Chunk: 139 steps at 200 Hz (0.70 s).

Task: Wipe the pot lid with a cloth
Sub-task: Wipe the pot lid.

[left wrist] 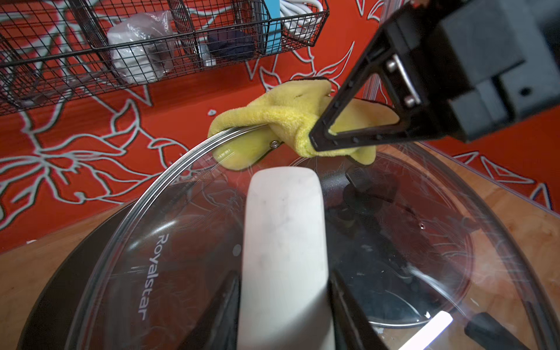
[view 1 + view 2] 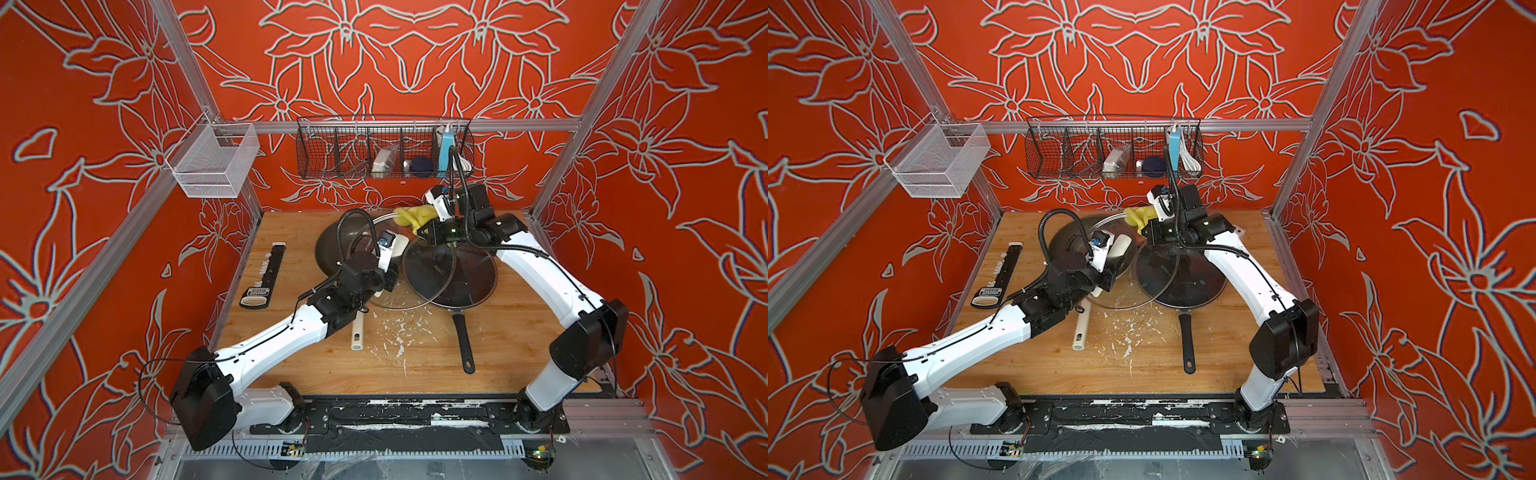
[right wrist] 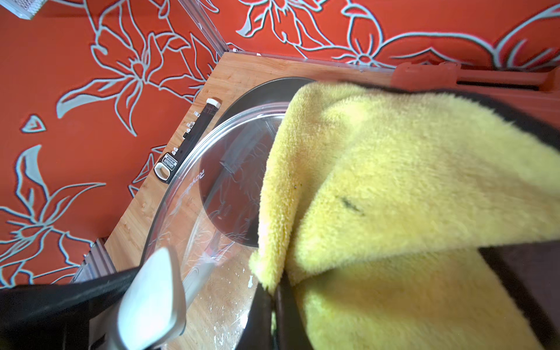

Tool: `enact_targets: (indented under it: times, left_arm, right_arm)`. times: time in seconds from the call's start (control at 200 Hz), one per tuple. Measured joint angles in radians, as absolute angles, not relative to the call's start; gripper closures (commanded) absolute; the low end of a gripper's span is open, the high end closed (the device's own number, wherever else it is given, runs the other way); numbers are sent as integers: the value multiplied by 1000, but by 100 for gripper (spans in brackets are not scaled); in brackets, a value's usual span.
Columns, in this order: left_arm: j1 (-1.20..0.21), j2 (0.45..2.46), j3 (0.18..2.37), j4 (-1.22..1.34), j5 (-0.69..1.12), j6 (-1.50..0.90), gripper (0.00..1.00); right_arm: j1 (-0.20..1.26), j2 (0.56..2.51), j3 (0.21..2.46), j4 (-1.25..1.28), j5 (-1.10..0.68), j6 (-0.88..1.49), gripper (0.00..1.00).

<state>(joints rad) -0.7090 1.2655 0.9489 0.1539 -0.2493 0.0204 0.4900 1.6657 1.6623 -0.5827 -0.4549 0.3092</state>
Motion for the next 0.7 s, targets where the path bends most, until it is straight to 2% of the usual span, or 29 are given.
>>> enact_targets:
  times: [0.325, 0.696]
  left_arm:
    - [-720, 1330, 950, 169, -307, -56, 100]
    - [-722, 1357, 952, 234, -385, -89, 100]
  right_arm:
    - [539, 1597, 1467, -493, -474, 324, 100]
    - [649, 1414, 1231, -409, -472, 382, 100]
